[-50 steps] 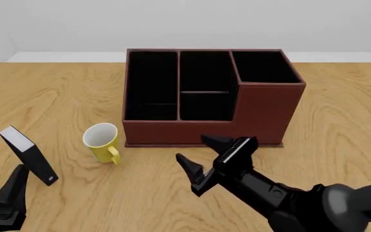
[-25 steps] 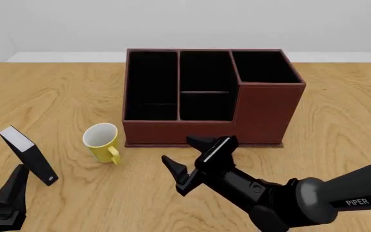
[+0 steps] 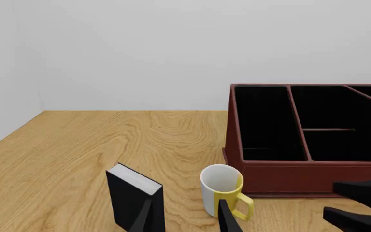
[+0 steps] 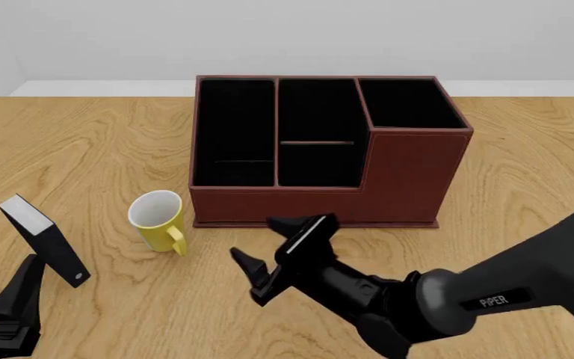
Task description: Pick up the yellow and white mug and place it to the right of the caddy.
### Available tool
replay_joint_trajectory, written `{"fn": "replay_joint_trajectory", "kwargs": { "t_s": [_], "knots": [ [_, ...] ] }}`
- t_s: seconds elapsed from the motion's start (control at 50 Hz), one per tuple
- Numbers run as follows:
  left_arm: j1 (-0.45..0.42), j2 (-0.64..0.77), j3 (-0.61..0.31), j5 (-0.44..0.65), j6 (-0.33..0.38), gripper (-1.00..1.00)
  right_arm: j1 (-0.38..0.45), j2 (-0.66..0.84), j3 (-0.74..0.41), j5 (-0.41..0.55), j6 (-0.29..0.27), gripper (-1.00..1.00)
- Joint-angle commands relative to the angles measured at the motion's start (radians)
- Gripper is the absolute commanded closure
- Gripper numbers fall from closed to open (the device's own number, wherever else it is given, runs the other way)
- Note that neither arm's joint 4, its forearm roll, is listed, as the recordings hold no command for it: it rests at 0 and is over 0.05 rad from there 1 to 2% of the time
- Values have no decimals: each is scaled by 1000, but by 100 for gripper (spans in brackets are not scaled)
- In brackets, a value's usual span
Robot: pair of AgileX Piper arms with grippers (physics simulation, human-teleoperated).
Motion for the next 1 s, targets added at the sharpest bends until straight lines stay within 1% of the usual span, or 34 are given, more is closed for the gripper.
{"fn": "replay_joint_trajectory", "kwargs": {
  "t_s": [0.02,0.08,0.18,0.52,0.56,0.68,1.0],
  "knots": [
    [0,0,0,0,0,-100,13,48,-49,13,2,-100],
    [0,0,0,0,0,-100,13,58,-61,18,8,-100],
    [0,0,0,0,0,-100,19,67,-78,28,2,-100],
    [0,0,0,0,0,-100,27,122,-130,45,6,-100],
    [0,0,0,0,0,-100,30,131,-136,43,-1,-100],
    [0,0,0,0,0,-100,35,131,-155,64,7,-100],
    [0,0,0,0,0,-100,61,155,-227,120,0,-100]
  ]
}}
